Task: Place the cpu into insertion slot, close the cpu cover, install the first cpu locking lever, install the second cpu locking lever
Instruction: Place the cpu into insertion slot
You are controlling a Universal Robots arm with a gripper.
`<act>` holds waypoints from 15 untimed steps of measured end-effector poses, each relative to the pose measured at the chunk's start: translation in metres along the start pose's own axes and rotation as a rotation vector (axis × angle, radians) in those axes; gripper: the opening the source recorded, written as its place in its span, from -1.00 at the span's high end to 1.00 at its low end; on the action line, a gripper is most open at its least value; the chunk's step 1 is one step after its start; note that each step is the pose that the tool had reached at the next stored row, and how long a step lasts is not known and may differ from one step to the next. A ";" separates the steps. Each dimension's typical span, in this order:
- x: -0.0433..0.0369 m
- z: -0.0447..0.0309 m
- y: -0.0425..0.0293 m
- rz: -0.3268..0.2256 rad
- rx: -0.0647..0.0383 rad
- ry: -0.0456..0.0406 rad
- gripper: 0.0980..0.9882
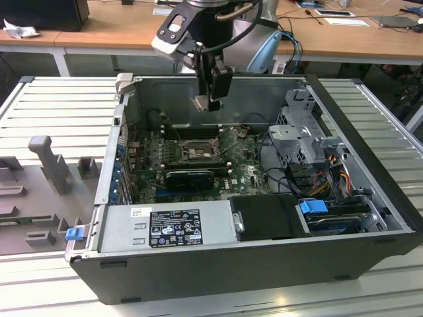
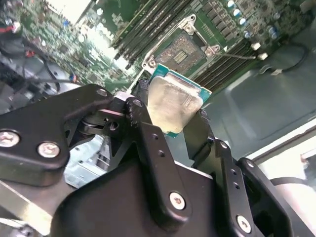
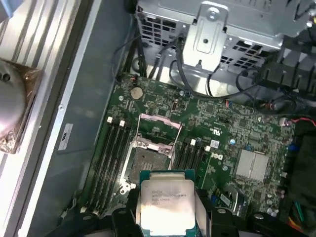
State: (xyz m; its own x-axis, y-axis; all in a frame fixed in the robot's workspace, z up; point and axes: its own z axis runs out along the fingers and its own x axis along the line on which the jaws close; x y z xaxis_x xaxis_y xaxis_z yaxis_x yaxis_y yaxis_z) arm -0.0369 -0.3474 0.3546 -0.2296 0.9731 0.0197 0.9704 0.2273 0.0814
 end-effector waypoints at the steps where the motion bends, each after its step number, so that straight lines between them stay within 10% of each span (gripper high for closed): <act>1: 0.0000 0.0018 -0.0002 0.034 -0.001 -0.0027 0.03; 6: 0.0005 0.0125 -0.0009 0.174 -0.003 -0.0142 0.03; 15: 0.0101 0.0388 -0.0006 0.197 0.011 -0.0140 0.03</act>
State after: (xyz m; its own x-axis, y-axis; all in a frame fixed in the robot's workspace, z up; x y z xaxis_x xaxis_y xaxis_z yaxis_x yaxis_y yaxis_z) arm -0.0369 -0.3362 0.3161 -0.0337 0.9992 0.0203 0.9972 0.0322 0.0668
